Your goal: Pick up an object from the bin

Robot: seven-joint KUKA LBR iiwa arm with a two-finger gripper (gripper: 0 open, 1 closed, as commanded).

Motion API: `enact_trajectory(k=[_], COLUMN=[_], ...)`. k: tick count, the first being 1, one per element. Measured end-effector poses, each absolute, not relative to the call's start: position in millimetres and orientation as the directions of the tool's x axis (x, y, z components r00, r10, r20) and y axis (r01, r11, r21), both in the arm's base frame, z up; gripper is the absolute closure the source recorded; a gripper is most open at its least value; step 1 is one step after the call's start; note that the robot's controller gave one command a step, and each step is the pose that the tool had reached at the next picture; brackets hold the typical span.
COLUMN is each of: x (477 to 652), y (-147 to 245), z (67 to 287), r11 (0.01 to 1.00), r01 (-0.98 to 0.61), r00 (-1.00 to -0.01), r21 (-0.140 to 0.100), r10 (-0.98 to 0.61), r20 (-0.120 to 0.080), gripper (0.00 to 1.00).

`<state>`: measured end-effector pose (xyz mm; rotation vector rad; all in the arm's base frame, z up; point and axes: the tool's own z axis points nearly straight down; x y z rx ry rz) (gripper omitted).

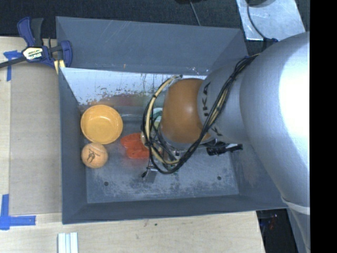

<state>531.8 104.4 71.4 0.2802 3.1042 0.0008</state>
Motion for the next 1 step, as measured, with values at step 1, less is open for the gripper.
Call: enact_trajectory(k=[1], x=[526.6], y=[61.0], z=[79.3], r11=[0.991], r01=[0.135], r00=[-0.99], r21=[0.0], r10=[0.135], r20=[-0.028], gripper=[1.0])
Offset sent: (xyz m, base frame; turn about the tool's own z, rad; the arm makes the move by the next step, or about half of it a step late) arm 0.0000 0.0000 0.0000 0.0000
